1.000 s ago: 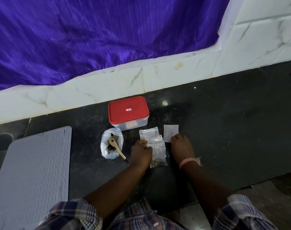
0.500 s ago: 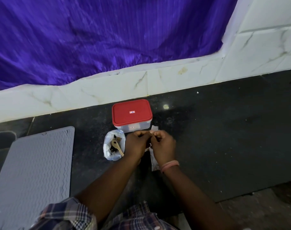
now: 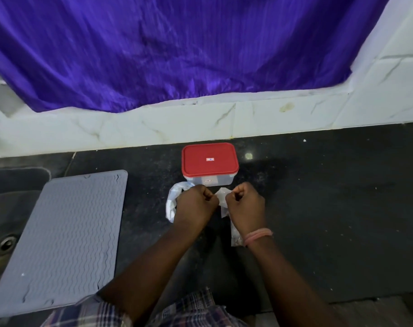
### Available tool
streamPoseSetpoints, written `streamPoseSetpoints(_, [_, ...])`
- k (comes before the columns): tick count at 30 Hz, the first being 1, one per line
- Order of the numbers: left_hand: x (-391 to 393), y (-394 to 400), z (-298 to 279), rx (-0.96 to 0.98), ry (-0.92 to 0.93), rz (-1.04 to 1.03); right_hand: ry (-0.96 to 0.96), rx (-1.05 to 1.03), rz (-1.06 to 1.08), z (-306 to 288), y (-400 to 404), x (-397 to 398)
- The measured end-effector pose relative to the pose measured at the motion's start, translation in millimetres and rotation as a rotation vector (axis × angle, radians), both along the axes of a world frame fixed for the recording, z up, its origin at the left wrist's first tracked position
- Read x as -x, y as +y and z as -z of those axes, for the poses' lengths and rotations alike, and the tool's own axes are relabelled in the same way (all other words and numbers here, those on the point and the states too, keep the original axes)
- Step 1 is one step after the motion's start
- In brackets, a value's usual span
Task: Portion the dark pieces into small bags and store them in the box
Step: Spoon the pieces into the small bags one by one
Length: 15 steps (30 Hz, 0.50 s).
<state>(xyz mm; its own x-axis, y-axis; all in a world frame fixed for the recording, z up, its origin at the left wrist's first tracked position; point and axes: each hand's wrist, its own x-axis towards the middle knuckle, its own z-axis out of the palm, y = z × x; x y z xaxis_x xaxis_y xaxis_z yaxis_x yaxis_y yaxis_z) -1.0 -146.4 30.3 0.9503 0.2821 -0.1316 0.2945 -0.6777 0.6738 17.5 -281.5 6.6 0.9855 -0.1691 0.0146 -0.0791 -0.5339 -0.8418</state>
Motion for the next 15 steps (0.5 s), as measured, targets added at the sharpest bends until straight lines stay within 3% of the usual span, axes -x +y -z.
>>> streamPoseSetpoints(3, [2, 6, -12, -0.042, -0.113, -0.028, -0.129, 0.118, -0.146, -5, 18, 1])
streamPoseSetpoints(6, [1, 19, -11, 0.052, -0.130, 0.030, -0.202, 0.100, -0.278, -13, 32, 1])
streamPoseSetpoints(10, [2, 41, -15, 0.030, -0.225, 0.118, -0.218, 0.069, -0.388, -14, 43, -5])
streamPoseSetpoints(15, [4, 65, -21, -0.133, -0.239, -0.039, -0.241, 0.067, -0.409, -24, 65, -15])
